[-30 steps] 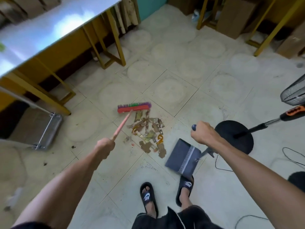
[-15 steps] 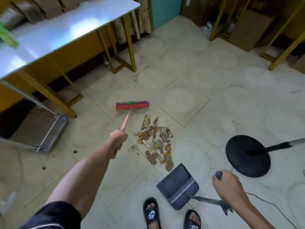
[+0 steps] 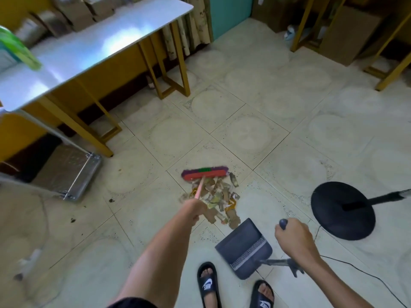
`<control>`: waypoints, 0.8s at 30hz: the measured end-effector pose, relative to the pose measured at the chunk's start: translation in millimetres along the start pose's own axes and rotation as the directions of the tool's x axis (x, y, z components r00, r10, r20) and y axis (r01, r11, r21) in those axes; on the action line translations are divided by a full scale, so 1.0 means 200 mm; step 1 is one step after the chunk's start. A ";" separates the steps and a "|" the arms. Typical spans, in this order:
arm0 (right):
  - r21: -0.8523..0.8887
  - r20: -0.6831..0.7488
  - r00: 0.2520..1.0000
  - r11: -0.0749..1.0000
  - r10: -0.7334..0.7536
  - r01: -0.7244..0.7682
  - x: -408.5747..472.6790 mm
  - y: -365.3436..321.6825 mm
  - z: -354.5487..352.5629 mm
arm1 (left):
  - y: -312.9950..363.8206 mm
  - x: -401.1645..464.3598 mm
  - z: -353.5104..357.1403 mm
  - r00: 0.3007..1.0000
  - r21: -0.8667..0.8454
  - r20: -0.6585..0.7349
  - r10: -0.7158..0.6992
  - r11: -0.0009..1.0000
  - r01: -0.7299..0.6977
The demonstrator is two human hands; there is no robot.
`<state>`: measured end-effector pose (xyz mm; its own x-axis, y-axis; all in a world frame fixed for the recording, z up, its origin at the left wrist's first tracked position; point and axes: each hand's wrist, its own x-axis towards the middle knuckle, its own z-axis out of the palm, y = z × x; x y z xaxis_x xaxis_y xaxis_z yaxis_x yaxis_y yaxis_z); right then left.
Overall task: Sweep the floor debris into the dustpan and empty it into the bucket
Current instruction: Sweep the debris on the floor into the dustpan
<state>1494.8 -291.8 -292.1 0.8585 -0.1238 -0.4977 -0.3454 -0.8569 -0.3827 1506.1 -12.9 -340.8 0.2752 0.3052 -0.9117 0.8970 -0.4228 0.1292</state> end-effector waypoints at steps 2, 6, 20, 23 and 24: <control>0.008 0.038 0.999 1.000 -0.012 0.011 -0.02 0.00 -0.03 | -0.05 -0.09 0.10 0.999 0.005 -0.013 -0.047 0.999 0.047; 0.050 0.083 0.996 0.999 -0.012 0.008 -0.07 0.02 -0.07 | -0.15 -0.23 0.27 0.999 -0.077 -0.004 -0.035 0.996 0.035; 0.019 0.029 0.999 0.999 -0.029 0.029 -0.16 0.29 -0.20 | -0.35 -0.41 0.09 0.977 -0.396 -0.138 -0.162 0.913 0.095; 0.008 0.040 0.999 1.000 -0.016 0.016 -0.14 0.33 -0.21 | -0.36 -0.35 0.16 0.981 -0.463 -0.028 -0.194 0.872 0.159; 0.014 0.050 0.999 1.000 -0.018 0.018 -0.13 0.34 -0.20 | -0.38 -0.33 0.20 0.983 -0.495 0.026 -0.184 0.851 0.173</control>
<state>1463.1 -367.3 -273.7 0.8447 -0.0829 -0.5287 -0.3354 -0.8519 -0.4022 1406.8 -35.0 -306.5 0.0960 0.3553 -0.9298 0.9826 0.1154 0.1455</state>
